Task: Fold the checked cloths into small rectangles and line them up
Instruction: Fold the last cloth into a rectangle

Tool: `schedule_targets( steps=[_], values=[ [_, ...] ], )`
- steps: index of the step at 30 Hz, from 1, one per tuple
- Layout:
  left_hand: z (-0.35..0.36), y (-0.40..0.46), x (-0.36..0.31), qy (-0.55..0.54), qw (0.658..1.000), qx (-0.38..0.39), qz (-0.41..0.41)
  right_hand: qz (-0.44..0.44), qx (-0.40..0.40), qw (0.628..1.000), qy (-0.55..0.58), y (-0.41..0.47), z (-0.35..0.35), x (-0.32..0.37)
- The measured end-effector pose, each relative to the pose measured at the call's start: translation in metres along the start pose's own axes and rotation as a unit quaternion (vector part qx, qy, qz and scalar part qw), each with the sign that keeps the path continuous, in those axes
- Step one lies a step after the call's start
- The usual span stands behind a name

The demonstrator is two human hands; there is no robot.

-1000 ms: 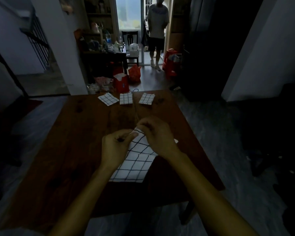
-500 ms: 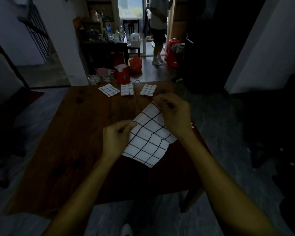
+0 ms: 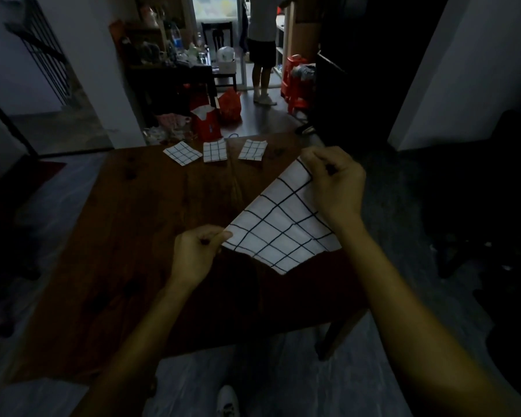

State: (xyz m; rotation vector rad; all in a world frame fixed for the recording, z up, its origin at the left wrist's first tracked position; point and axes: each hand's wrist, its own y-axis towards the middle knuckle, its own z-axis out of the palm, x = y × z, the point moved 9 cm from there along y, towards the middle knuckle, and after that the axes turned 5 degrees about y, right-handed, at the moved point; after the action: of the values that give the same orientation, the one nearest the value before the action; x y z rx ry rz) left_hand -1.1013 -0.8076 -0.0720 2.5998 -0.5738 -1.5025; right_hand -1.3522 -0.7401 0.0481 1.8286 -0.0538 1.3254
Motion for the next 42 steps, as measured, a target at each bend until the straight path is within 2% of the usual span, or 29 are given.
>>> schedule_targets(
  steps=[2,4,6,9,12,15,19,24,27,30,31,33,35,36,40,42],
  values=[
    [0.0,0.003,0.005,0.041,0.999,0.019,0.007,-0.004,-0.014,1.0,-0.007,0.0,-0.003,0.003],
    [-0.007,0.001,0.018,0.104,0.994,0.03,0.008,-0.012,-0.071,0.997,-0.007,0.004,-0.02,0.007],
    [-0.021,-0.007,0.035,0.124,0.992,0.011,-0.02,-0.037,-0.105,0.994,-0.024,0.015,-0.038,0.014],
    [-0.034,-0.006,0.023,0.092,0.995,-0.038,-0.024,-0.073,-0.016,0.993,-0.086,0.021,-0.028,0.016],
    [-0.006,0.01,-0.025,0.064,0.998,0.023,0.021,-0.067,0.089,0.99,-0.091,0.001,0.006,0.0],
    [0.025,0.019,-0.066,0.024,0.993,0.088,0.069,-0.075,0.146,0.984,-0.062,-0.017,0.03,-0.006],
    [0.047,0.021,-0.071,-0.047,0.985,0.146,0.079,-0.069,0.161,0.984,-0.024,-0.021,0.041,-0.002],
    [0.048,0.023,-0.051,-0.045,0.991,0.115,0.054,-0.068,0.121,0.99,-0.011,-0.017,0.029,0.003],
    [0.041,0.029,-0.047,-0.041,0.997,0.061,0.038,-0.03,0.108,0.994,0.013,-0.017,0.026,-0.002],
    [0.031,0.038,-0.05,-0.032,0.999,0.007,0.037,0.045,0.104,0.992,0.055,-0.023,0.024,-0.007],
    [0.028,0.04,-0.052,-0.039,0.999,-0.007,0.034,0.077,0.127,0.986,0.076,-0.026,0.027,-0.007],
    [0.024,0.044,-0.056,-0.052,0.998,-0.021,0.033,0.158,0.229,0.952,0.13,-0.038,0.04,-0.009],
    [0.026,0.048,-0.062,-0.064,0.997,0.006,0.044,0.243,0.318,0.903,0.154,-0.053,0.053,-0.013],
    [0.029,0.05,-0.064,-0.072,0.996,0.029,0.053,0.253,0.319,0.901,0.146,-0.055,0.053,-0.017],
    [0.037,0.052,-0.081,-0.086,0.986,0.105,0.092,0.155,0.164,0.974,0.034,-0.038,0.031,-0.031],
    [0.037,0.051,-0.089,-0.1,0.982,0.125,0.101,0.113,0.183,0.977,-0.007,-0.04,0.035,-0.034]
  ],
)
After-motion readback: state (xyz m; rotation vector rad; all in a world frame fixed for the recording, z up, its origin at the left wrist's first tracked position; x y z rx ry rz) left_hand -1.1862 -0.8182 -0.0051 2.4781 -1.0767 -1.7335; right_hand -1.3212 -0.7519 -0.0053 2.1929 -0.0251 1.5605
